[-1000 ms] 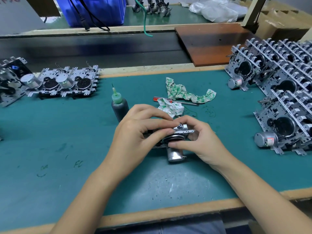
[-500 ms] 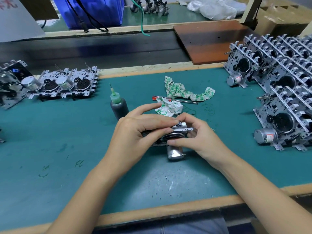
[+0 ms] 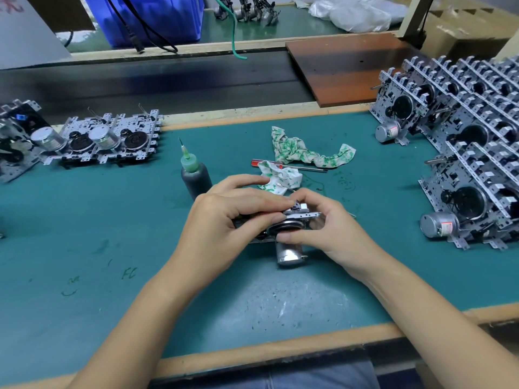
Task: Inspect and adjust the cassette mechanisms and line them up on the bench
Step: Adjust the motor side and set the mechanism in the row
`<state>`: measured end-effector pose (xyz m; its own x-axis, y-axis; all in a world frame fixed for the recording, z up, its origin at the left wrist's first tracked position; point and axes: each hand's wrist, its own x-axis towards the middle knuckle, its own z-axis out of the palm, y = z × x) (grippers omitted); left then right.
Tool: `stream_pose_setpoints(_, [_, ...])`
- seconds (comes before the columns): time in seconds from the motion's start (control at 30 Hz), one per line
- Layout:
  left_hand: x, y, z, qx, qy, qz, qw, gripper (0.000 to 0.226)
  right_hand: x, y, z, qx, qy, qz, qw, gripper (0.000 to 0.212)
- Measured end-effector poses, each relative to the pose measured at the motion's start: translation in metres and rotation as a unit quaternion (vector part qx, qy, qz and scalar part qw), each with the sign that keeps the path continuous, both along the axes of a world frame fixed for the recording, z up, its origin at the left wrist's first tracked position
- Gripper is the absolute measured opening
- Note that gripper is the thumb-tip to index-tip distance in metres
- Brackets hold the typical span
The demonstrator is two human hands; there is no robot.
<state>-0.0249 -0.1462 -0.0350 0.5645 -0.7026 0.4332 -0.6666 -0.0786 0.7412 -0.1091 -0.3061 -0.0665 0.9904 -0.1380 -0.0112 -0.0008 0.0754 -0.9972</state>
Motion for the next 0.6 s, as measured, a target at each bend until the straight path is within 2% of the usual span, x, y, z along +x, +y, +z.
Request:
stream_pose_setpoints(0.2, [0.0, 0.0, -0.001, 0.002, -0.005, 0.006, 1.0, 0.02, -0.003, -0.007, 0.002, -0.054, 0.003, 0.009, 0.998, 0.038])
stream_pose_setpoints(0.3, [0.001, -0.001, -0.001, -0.001, -0.016, 0.009, 1.0, 0.02, -0.014, -0.017, 0.002, -0.152, 0.005, -0.038, 0.988, 0.045])
stream_pose_setpoints(0.33, [0.001, -0.001, -0.001, -0.004, -0.019, 0.01, 1.0, 0.02, -0.019, -0.021, 0.001, -0.224, 0.001, -0.059, 0.973, 0.044])
stream_pose_setpoints(0.43, [-0.001, -0.001, -0.002, -0.009, -0.02, 0.013, 1.0, 0.02, -0.03, -0.024, -0.003, -0.446, -0.027, -0.07, 0.892, 0.04])
stream_pose_setpoints(0.5, [-0.001, -0.001, -0.003, -0.01, -0.028, 0.012, 0.999, 0.019, -0.032, -0.024, -0.004, -0.504, -0.024, -0.044, 0.862, 0.044])
stream_pose_setpoints(0.6, [0.0, -0.001, -0.003, -0.01, -0.036, 0.008, 0.999, 0.019, -0.031, -0.029, 0.001, -0.525, -0.023, -0.031, 0.85, 0.043])
